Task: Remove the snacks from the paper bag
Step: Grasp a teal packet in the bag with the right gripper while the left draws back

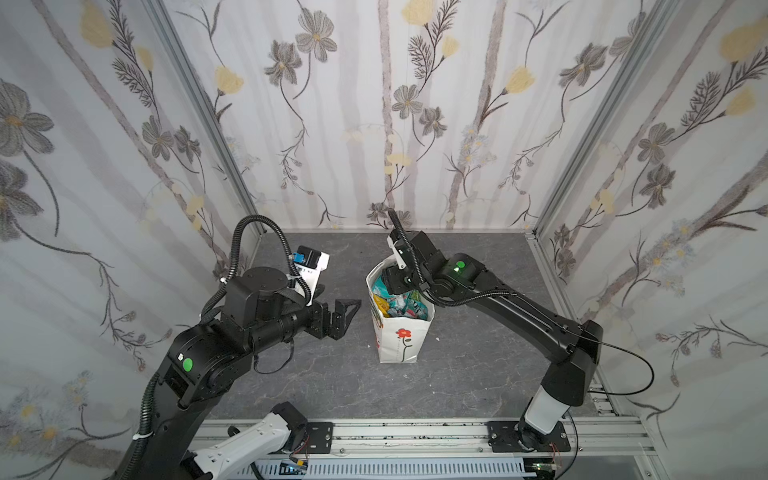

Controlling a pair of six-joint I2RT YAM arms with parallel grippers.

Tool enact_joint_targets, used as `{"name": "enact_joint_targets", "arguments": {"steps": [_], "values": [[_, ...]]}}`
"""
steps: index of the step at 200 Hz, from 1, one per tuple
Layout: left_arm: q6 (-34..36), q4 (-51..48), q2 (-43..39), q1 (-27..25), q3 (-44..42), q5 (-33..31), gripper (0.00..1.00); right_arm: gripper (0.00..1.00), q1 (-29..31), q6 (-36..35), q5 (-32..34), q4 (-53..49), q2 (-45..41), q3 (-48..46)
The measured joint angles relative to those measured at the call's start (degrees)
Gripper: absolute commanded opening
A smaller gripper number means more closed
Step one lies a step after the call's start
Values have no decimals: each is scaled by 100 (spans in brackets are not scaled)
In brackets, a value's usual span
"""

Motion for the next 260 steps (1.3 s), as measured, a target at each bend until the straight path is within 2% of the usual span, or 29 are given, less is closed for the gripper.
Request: {"name": "enact_joint_targets", "arguments": {"steps": [50,80,109,156,178,260], "values": [[81,-131,-70,0,-136,-168,100,75,-216,50,127,83,695,254],[83,-153,-63,0,-170,-225,100,72,-243,70,96,319,905,262],[83,-157,-57,0,-177,-256,100,57,-251,170,-74,442,1051,238],[72,-144,-57,0,-254,-313,100,14,-273,323,-256,855,984,-138],[59,-114,-72,0,-306,-334,100,0,-280,367,-319,988,846,-289],[-39,-76,-83,0,-317,-332,100,0,-284,391,-363,1241,264,-695]]}}
